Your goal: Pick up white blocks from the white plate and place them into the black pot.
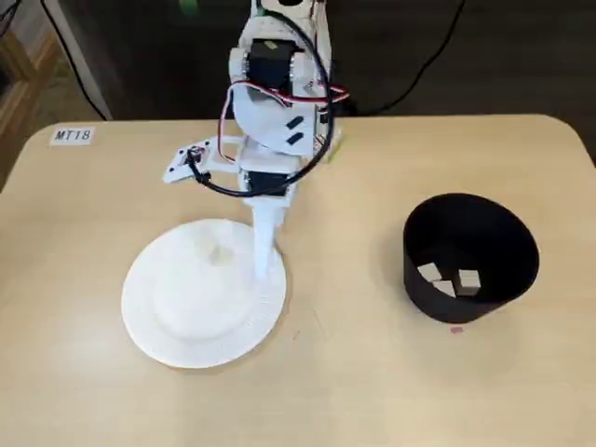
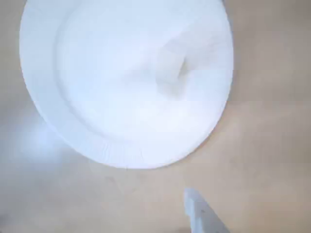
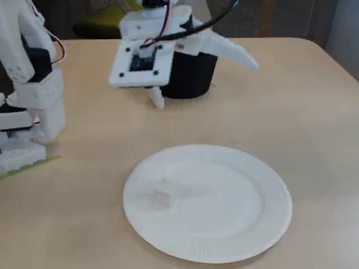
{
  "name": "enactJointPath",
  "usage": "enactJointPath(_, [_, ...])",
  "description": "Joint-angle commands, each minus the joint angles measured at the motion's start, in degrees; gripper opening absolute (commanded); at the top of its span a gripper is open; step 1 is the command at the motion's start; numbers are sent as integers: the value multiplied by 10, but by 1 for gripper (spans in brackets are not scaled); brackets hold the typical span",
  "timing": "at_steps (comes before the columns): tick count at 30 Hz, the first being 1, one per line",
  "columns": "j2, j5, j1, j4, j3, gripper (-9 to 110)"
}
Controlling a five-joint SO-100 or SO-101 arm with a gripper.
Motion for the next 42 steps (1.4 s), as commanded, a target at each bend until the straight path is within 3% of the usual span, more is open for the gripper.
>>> enactJointPath(1, [-13,-26,57,13,-2,85])
enactJointPath(17, [-113,-61,161,9,-9,85])
enactJointPath(42, [-186,26,130,-70,1,80])
